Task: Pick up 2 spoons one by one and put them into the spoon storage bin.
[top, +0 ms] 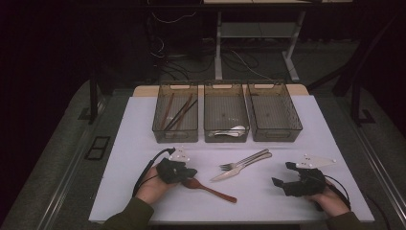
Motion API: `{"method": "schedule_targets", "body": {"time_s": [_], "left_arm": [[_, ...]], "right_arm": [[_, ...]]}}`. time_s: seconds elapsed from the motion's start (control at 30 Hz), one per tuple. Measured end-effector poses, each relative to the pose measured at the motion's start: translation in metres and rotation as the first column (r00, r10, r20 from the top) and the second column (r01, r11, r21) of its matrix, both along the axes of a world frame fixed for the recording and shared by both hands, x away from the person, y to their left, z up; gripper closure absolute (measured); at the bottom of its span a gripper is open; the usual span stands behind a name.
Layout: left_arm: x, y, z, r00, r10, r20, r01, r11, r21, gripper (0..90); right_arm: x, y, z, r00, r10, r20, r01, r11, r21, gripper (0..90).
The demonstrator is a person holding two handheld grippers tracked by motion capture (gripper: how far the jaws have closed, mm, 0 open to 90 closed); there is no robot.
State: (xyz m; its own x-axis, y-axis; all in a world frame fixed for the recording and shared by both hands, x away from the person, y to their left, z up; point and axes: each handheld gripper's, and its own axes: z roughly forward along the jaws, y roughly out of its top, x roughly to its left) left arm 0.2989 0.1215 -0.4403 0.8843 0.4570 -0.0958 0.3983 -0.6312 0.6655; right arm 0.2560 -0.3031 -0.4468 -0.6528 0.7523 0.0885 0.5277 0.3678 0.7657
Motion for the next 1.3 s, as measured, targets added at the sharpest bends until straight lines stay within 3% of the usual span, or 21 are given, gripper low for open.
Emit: {"method": "schedule_targets", "body": {"time_s": [0.43, 0.5, 0.63, 0.77, 0.97, 1.17, 1.3], "left_arm": [[-0.014, 0.016, 0.005, 0.9997, 0.013, -0.019, -0.014, 0.9998, -0.011, 86.2], [-0.014, 0.016, 0.005, 0.9997, 0.017, -0.018, -0.018, 0.9994, -0.031, 82.7], [-0.017, 0.017, 0.008, 0.9996, 0.017, -0.023, -0.018, 0.9978, -0.064, 65.2], [-0.022, 0.018, 0.009, 0.9995, 0.002, -0.031, -0.005, 0.9964, -0.084, 54.8], [-0.025, 0.020, 0.004, 0.9997, -0.003, -0.025, 0.002, 0.9979, -0.064, 42.6], [-0.028, 0.023, 0.000, 0.9992, -0.015, -0.038, 0.013, 0.9986, -0.051, 39.9], [-0.030, 0.020, -0.002, 0.9994, -0.030, -0.016, 0.030, 0.9995, -0.006, 39.9]], "right_arm": [[0.000, 0.000, 0.000, 1.0000, 0.007, 0.005, -0.007, 0.9999, -0.010, 16.7], [0.000, 0.001, 0.000, 0.9999, 0.009, 0.006, -0.009, 0.9999, -0.012, 16.7], [0.000, 0.001, 0.000, 0.9999, 0.011, 0.007, -0.010, 0.9999, -0.014, 16.7], [0.000, 0.001, -0.001, 0.9999, 0.012, 0.008, -0.012, 0.9998, -0.019, 16.7], [0.000, 0.001, -0.001, 0.9999, 0.009, 0.006, -0.009, 0.9998, -0.018, 16.7], [0.000, 0.001, -0.001, 0.9999, 0.009, 0.007, -0.009, 0.9998, -0.017, 16.7], [0.000, 0.001, -0.001, 0.9999, 0.009, 0.008, -0.009, 0.9998, -0.019, 16.7]]}}
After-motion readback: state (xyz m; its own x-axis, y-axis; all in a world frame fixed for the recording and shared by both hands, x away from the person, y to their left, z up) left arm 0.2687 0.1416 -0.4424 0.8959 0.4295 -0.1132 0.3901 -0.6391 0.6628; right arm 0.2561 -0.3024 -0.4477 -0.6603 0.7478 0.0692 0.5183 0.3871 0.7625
